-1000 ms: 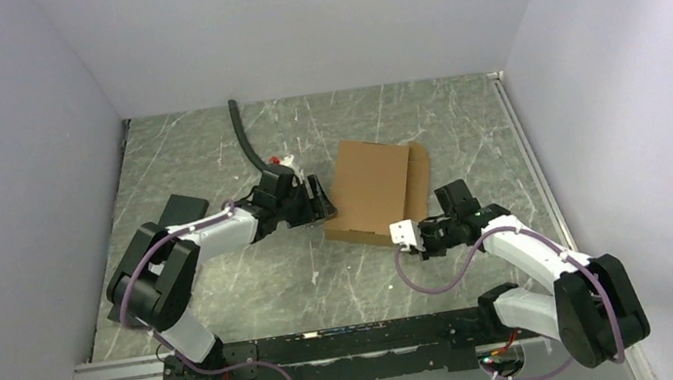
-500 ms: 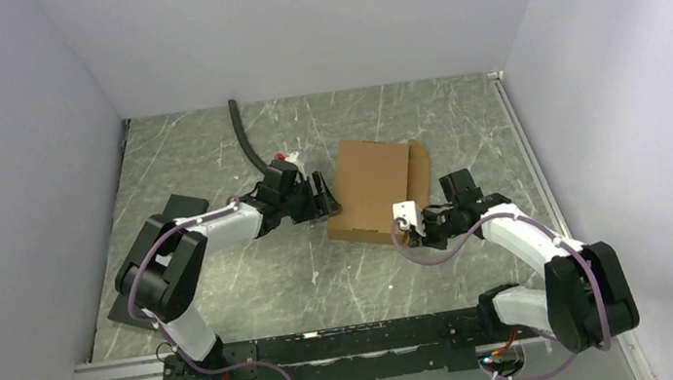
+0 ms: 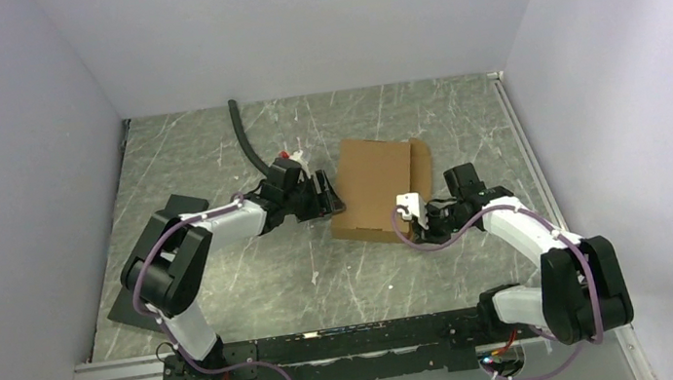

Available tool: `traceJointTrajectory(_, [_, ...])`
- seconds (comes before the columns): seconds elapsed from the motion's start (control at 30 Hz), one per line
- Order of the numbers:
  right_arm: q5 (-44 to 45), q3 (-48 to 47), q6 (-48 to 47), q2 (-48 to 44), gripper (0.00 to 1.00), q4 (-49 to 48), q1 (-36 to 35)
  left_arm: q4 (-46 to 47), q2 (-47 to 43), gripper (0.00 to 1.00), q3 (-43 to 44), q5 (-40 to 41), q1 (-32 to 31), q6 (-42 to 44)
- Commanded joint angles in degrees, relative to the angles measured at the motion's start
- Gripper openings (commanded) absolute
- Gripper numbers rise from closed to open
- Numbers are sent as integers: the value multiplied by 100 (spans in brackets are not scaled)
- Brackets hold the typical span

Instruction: Fold the paper box

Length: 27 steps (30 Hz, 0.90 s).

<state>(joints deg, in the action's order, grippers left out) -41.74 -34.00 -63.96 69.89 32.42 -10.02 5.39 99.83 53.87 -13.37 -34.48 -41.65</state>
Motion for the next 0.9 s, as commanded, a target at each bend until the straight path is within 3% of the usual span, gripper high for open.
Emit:
traceJointTrajectory(0.0, [304,-234,282,126,0,302,62,-336,208,72,33,203,-14,63])
traceJointTrajectory(0.47, [404,-295,-139,221,0,769,358,-345,230,72,19,170,-15,37])
traceJointTrajectory(0.87, [450,-508,792,590,0,428,416,-302,271,71,-10,42,-13,54])
